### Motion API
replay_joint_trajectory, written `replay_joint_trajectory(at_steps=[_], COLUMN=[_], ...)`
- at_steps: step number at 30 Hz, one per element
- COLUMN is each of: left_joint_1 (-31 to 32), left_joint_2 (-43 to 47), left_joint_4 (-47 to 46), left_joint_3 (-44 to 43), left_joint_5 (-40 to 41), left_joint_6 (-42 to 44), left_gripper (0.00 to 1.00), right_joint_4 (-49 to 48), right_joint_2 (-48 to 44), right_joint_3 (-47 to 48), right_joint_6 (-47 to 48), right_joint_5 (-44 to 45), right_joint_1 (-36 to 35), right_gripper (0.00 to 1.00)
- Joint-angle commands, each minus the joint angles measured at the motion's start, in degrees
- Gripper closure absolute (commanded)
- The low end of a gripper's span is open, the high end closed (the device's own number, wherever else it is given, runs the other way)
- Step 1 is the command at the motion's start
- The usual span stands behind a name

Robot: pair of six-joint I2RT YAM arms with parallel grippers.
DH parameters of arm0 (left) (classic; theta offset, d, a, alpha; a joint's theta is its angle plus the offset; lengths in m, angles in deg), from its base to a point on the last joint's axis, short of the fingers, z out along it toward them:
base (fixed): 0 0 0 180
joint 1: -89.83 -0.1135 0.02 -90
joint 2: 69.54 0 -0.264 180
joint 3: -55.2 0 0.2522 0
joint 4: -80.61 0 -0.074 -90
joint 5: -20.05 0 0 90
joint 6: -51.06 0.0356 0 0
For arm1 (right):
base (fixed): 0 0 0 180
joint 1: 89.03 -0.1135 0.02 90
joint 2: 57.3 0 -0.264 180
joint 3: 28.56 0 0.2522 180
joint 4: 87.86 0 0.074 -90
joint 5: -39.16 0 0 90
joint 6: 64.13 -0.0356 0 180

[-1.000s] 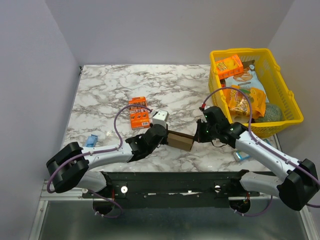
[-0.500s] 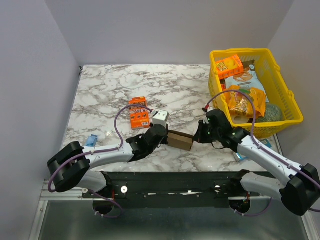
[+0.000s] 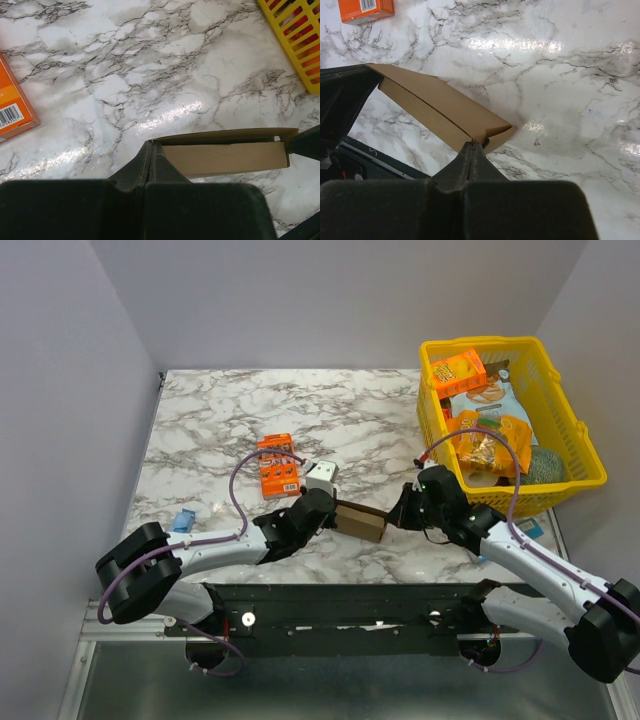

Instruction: Fold the paper box

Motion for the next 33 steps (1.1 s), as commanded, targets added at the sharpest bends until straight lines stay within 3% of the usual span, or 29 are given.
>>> replay_joint_trajectory(at_steps=[1,19,33], left_joint_1=[1.3,1.4,1.7], left_joint_2=[-3.6,-2.9,-2.5], left_joint_4=[12.1,11.3,11.1], left_joint_3=[2.8,3.7,4.1], left_joint_5=[-3.4,-3.0,-2.9], left_joint_6=[-0.2,-1.0,-1.2], left_gripper=[1.0,1.0,1.0], right_joint_4=[-1.7,3.9,3.1], right_joint_2=[-0.5,-3.5,-1.2], right_joint_3=[-2.0,-8.1,-9.7], right_joint_6=[-2.0,-0.3,-3.9], right_joint_5=[-0.2,2.2,5.9], right_joint_1=[-0.5,-0.9,-7.0], right_gripper=[0.99,1.0,1.0])
